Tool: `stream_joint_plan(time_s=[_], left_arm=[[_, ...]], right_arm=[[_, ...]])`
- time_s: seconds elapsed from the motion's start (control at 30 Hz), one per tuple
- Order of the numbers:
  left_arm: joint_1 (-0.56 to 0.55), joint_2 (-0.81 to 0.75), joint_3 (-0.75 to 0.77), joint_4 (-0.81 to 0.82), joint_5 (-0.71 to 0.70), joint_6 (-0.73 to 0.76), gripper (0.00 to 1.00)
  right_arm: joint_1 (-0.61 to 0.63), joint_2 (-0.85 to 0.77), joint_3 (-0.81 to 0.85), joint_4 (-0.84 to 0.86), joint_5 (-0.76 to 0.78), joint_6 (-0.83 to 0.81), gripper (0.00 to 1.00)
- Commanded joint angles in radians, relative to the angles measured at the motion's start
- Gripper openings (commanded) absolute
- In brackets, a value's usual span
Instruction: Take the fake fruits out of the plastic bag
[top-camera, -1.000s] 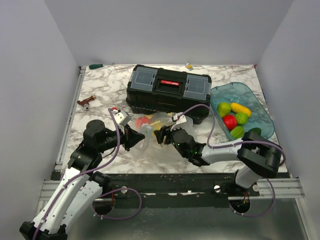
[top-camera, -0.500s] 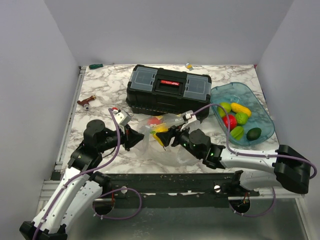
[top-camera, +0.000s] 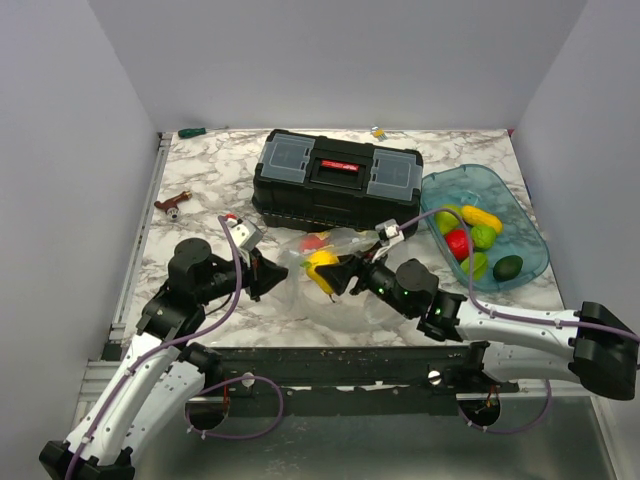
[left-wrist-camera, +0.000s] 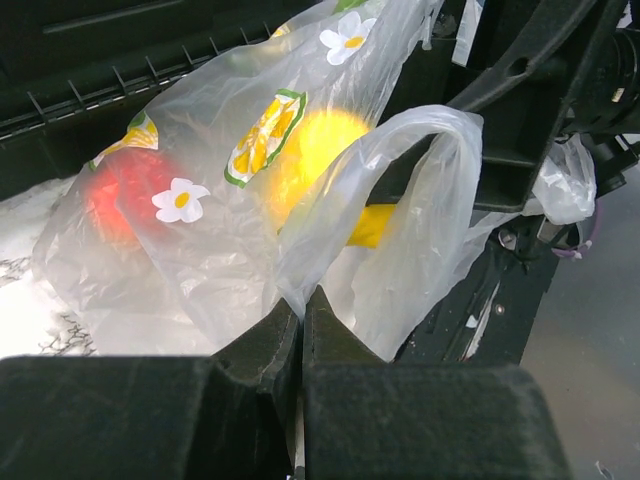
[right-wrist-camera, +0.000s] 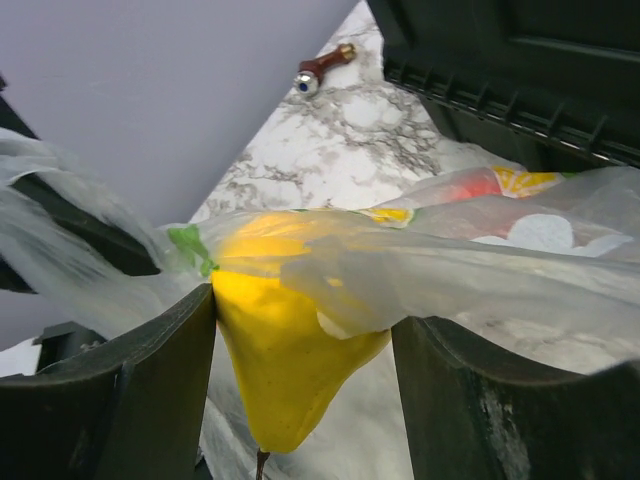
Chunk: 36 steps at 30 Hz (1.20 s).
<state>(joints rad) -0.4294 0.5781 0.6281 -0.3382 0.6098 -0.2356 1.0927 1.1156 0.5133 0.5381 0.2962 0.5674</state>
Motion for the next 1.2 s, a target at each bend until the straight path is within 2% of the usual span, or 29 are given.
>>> stream_joint_plan(time_s=[0.0,0.1,0.27,0.5,0.73,0.97,1.17], left_arm=[[0.003,-0.013,0.018,-0.005,-0.045,0.007,0.00],[0.004,-0.017,0.020,-0.017,-0.086,0.009,0.00],[0.007,-0.011,0.022,-0.019,-0.093,0.009,0.00],[0.008,0.001,0.019,-0.013,-0.064,0.005,0.00],[0.009,0.000,0.020,-0.015,-0.068,0.007,0.00],[0.012,0.004,0.021,-0.013,-0.060,0.004,0.00],[0.013,0.011,0.022,-0.014,-0.051,0.002,0.00]], right_arm=[[-0.002,-0.021,-0.006,0.100,-0.175,-0.025,0.24],[-0.002,-0.034,-0.009,0.125,-0.265,-0.024,0.24],[-0.001,-0.071,-0.027,0.167,-0.320,-0.009,0.24],[-0.003,-0.083,0.033,0.163,-0.234,-0.015,0.24],[-0.002,-0.133,0.172,-0.081,0.014,-0.131,0.23],[-0.005,-0.284,0.151,-0.269,0.432,-0.188,0.23],[-0.032,-0.310,0.179,-0.423,0.648,-0.226,0.24]])
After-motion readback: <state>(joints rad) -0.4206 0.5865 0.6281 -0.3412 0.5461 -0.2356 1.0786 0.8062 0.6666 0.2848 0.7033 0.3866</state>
